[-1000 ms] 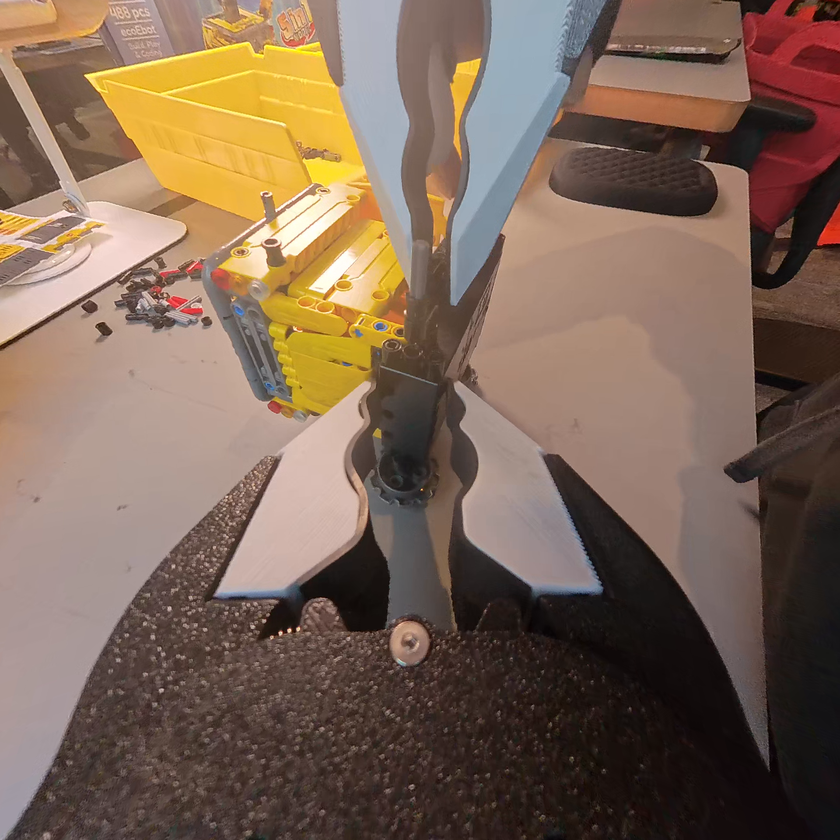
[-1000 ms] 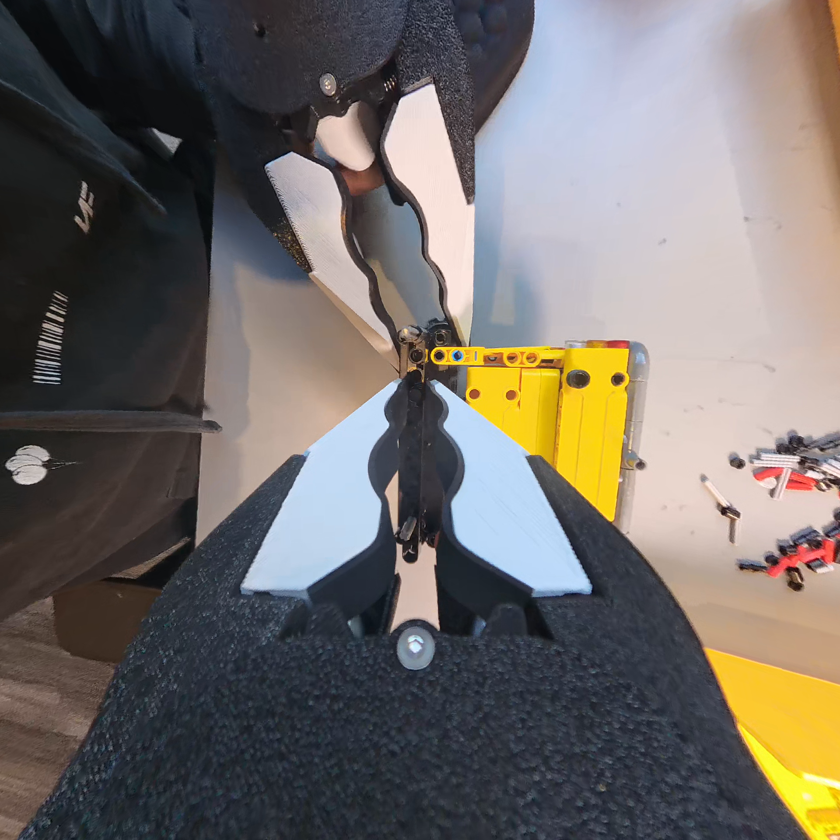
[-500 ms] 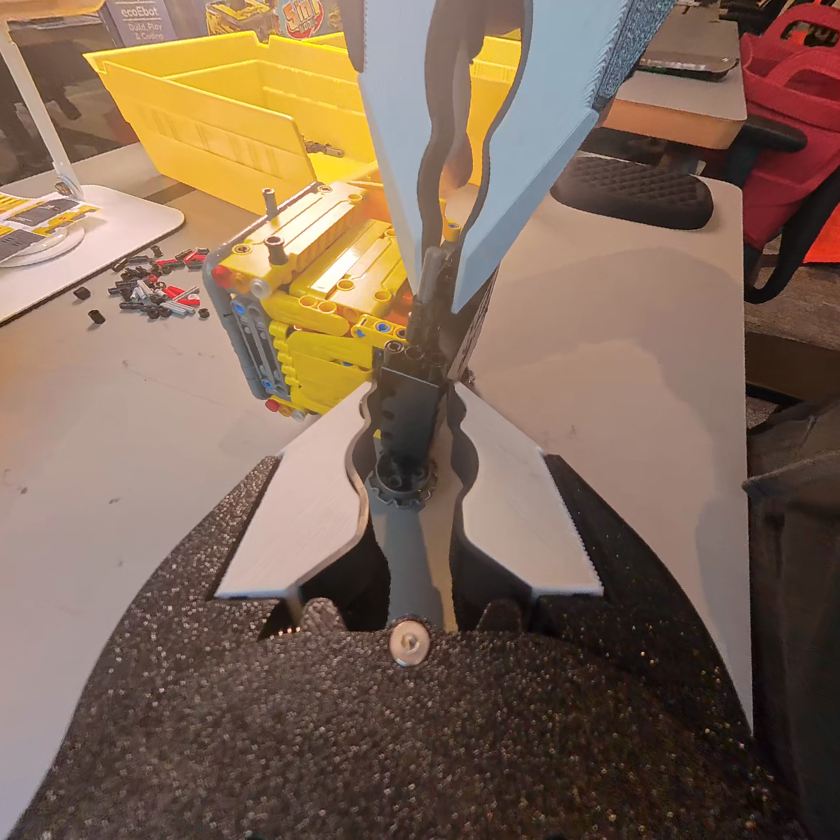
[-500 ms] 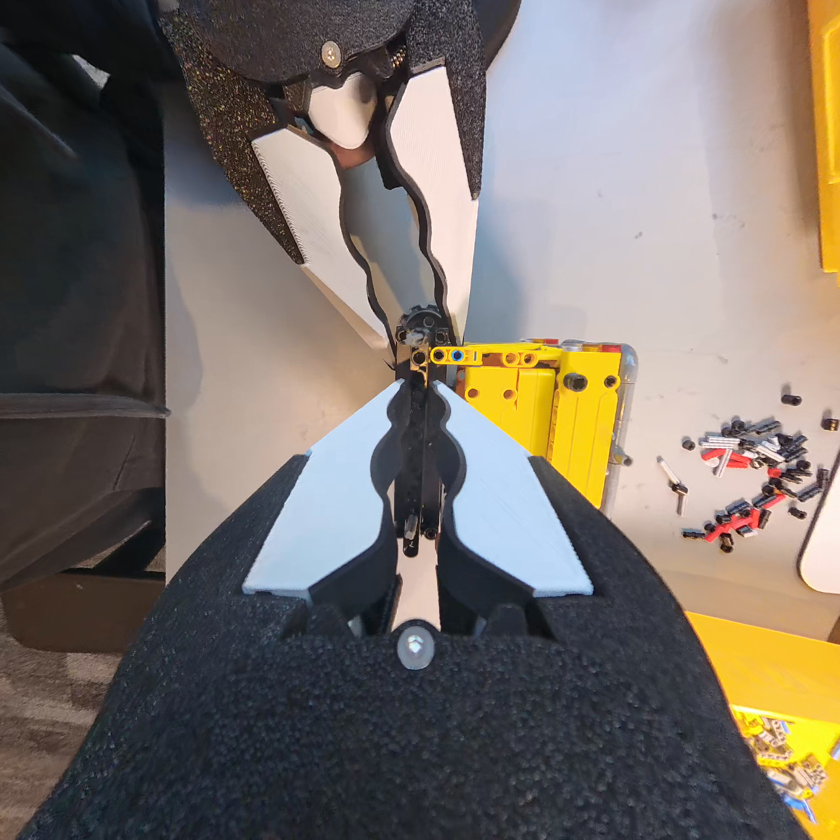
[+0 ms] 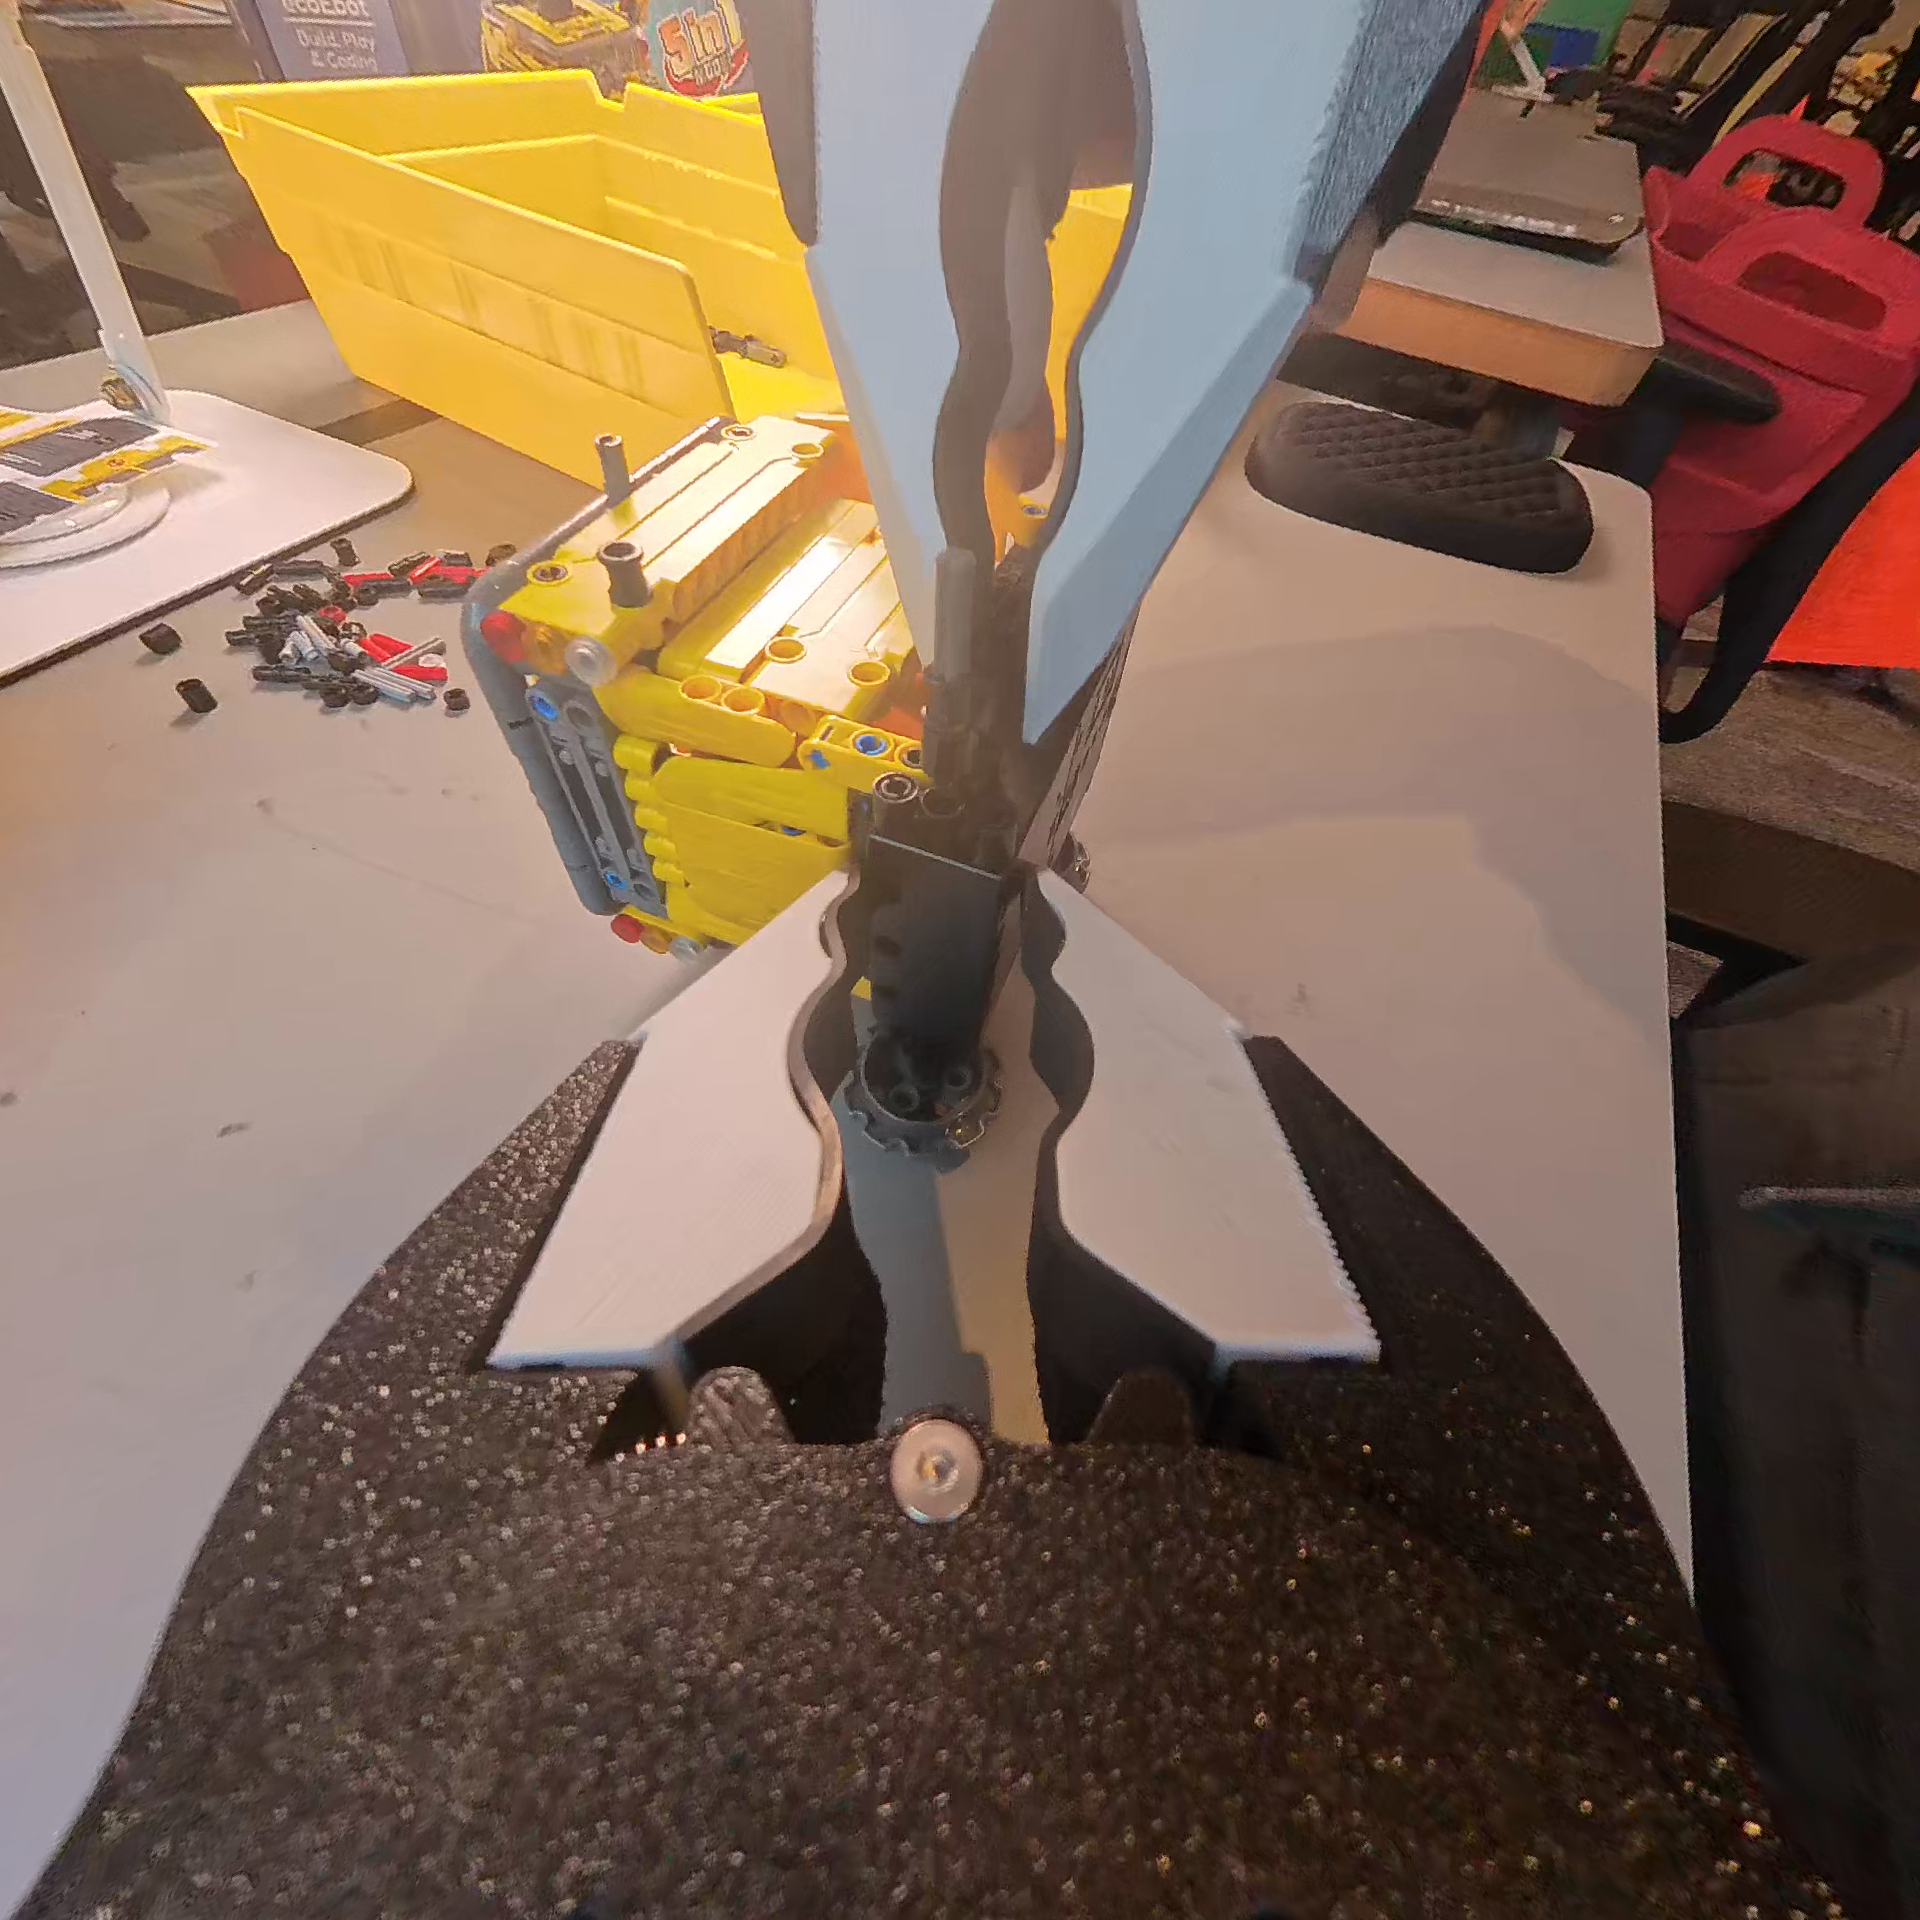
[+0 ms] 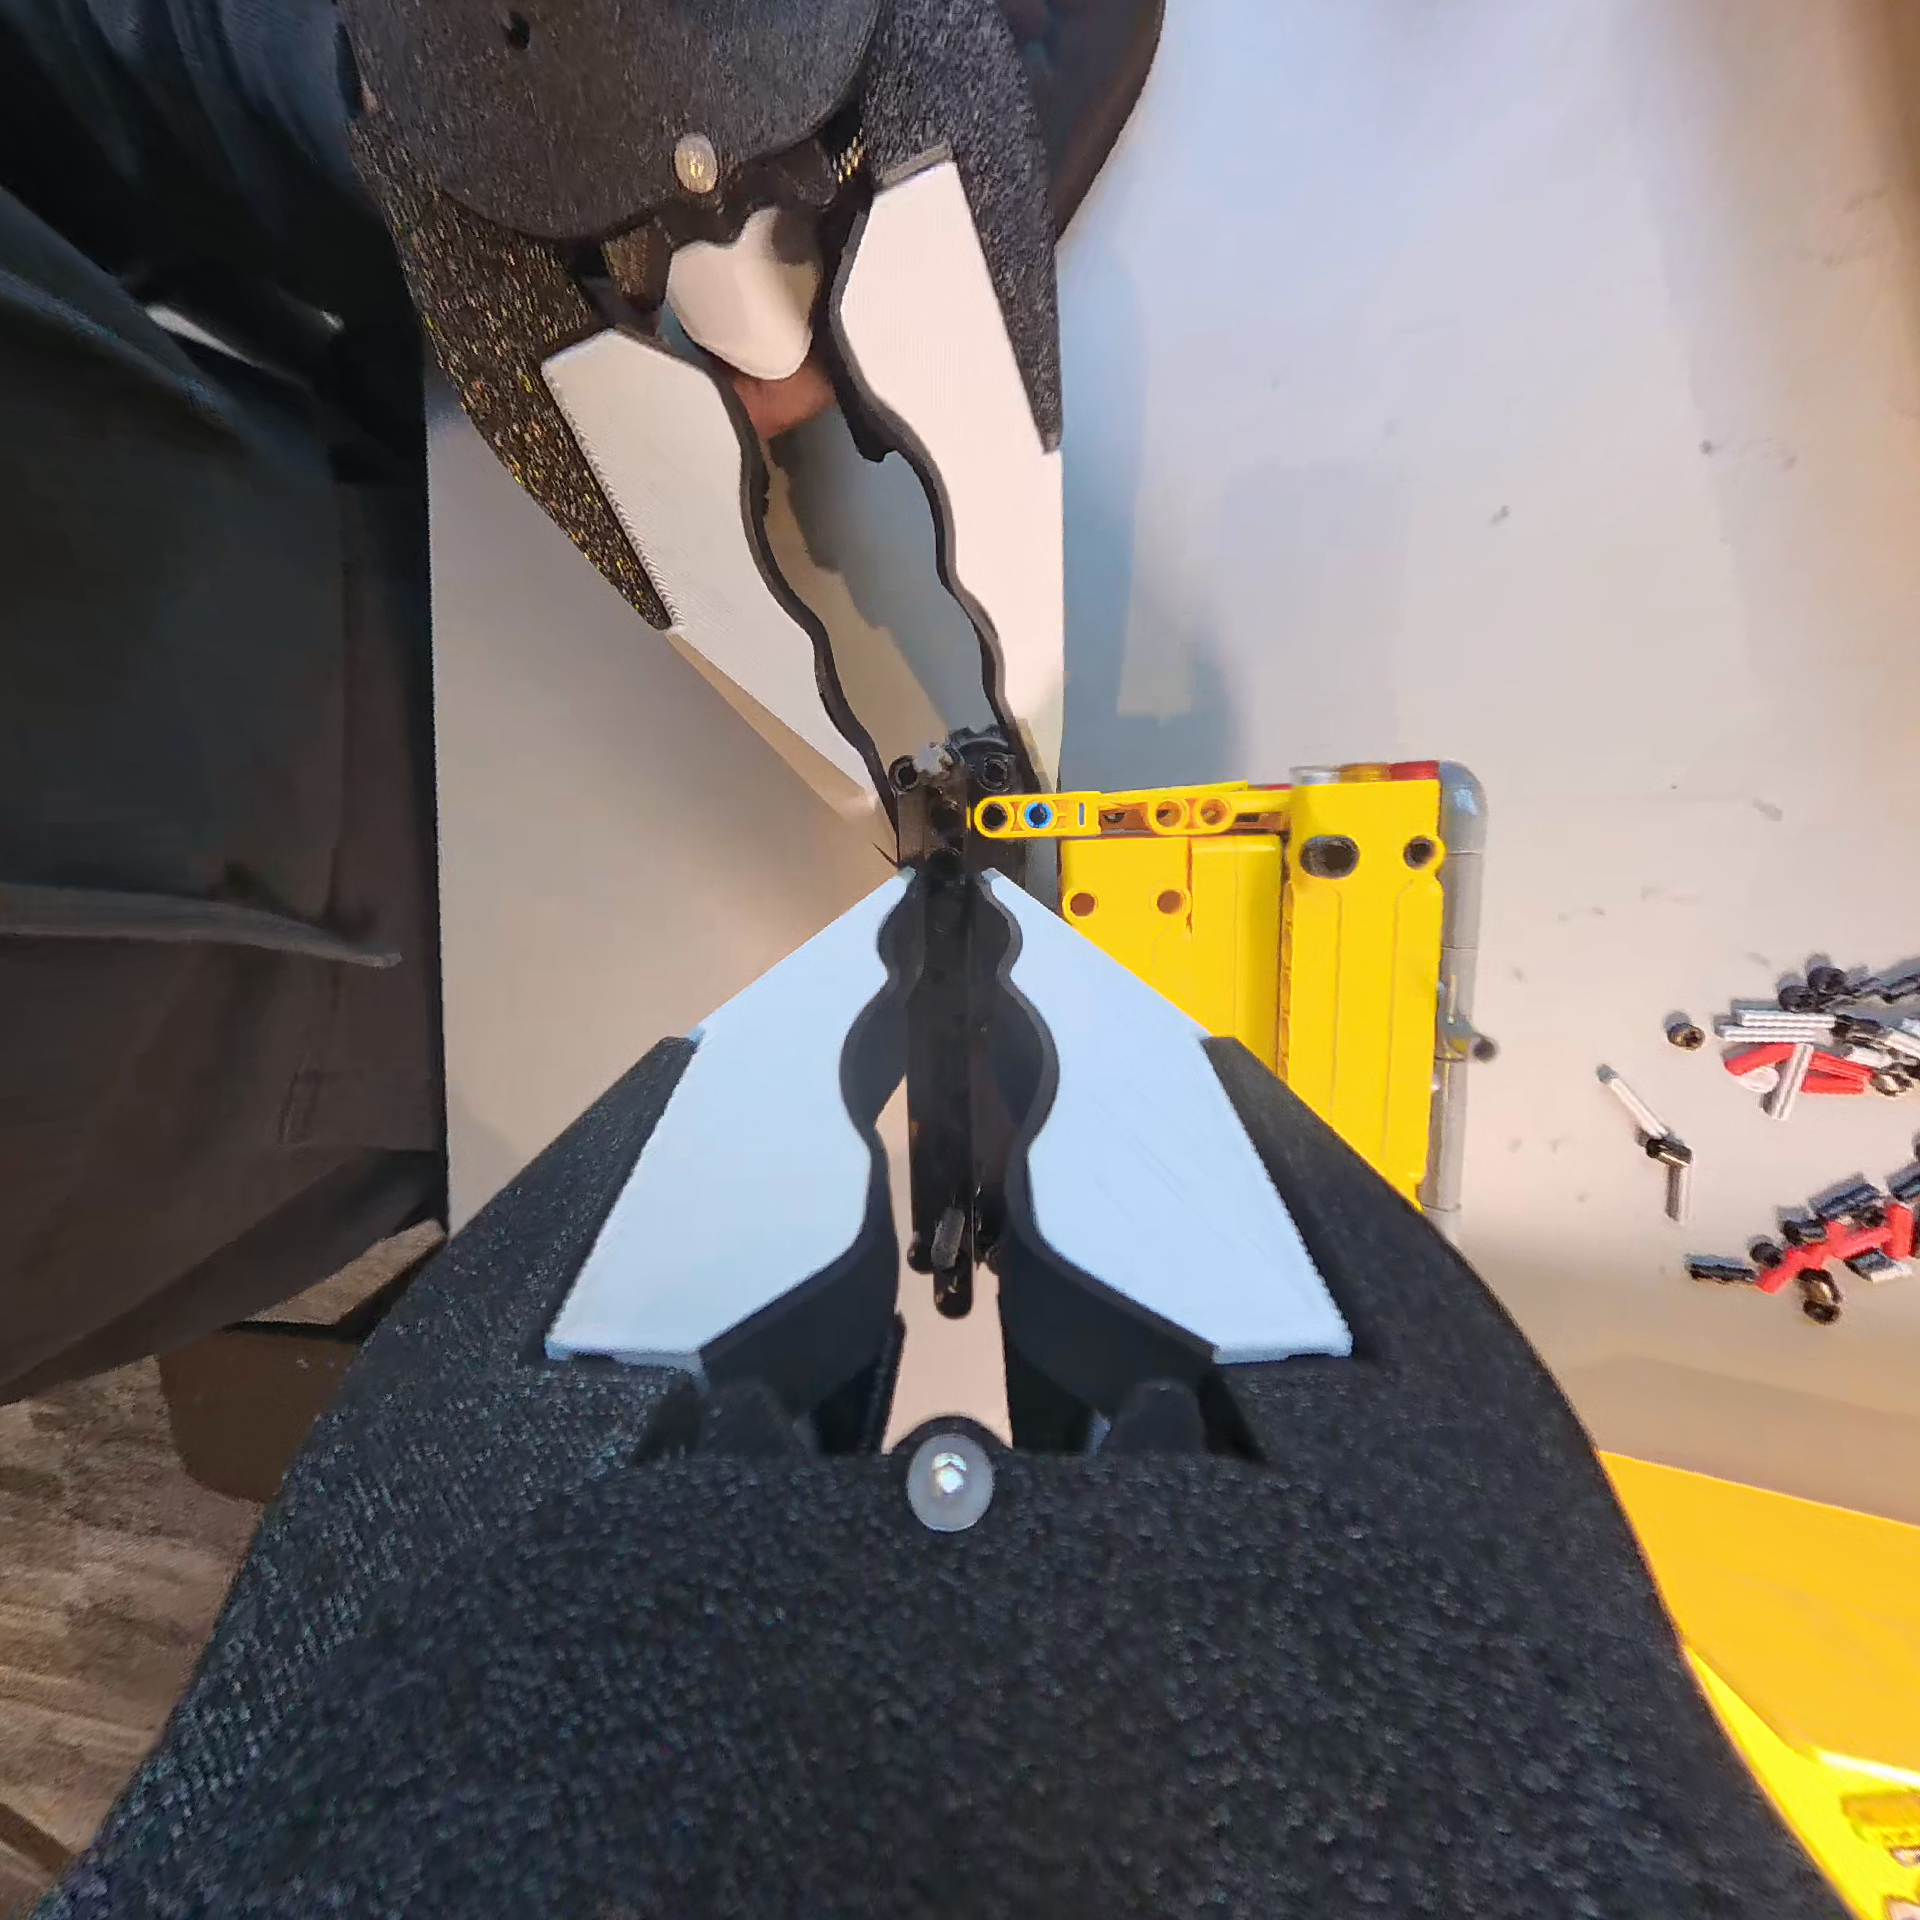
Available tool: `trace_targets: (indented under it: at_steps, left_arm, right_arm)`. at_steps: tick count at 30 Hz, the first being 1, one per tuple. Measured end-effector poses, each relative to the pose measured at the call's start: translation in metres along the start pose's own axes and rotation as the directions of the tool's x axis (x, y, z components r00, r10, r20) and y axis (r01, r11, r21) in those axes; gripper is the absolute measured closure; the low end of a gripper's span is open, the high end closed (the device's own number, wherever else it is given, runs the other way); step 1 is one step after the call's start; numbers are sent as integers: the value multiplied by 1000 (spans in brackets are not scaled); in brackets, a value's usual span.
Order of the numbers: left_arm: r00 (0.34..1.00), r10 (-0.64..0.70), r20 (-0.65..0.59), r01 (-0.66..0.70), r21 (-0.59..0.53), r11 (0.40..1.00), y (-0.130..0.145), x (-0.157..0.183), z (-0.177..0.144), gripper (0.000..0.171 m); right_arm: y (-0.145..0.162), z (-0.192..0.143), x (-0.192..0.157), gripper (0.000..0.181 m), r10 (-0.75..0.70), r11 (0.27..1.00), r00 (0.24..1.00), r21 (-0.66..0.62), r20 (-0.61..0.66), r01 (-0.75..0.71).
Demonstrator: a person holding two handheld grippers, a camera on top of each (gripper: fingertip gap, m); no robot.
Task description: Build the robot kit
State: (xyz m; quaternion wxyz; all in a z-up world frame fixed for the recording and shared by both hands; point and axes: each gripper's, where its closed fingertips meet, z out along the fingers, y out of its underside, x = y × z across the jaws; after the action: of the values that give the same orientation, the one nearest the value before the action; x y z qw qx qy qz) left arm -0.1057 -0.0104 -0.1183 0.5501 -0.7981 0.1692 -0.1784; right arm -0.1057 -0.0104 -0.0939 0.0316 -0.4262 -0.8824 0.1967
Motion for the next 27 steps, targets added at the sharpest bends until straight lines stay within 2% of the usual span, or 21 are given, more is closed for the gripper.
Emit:
trace_targets:
  at_steps: [8,12,14,16,27]
  left_arm:
    - [1000,-5,0,5,4,1000,0,0,0,145]
    - [1000,-8,1,8,5,1000,0,-1,0,145]
    - [1000,-7,1,7,5,1000,0,-1,0,145]
    - [1000,-2,6,2,5,1000,0,0,0,145]
    - [999,18,28,-18,-3,1000,0,-1,2,146]
  right_arm:
    - [-1,-2,-1,158,-78,997,995,-15,-69,77]
    - [-9,-8,1,161,-108,994,988,18,-114,111]
    - [-12,-9,1,172,-117,992,985,28,-124,122]
    - [-12,-8,2,174,-124,992,983,23,-132,128]
    - [-8,-7,-1,175,-50,999,998,-6,-44,50]
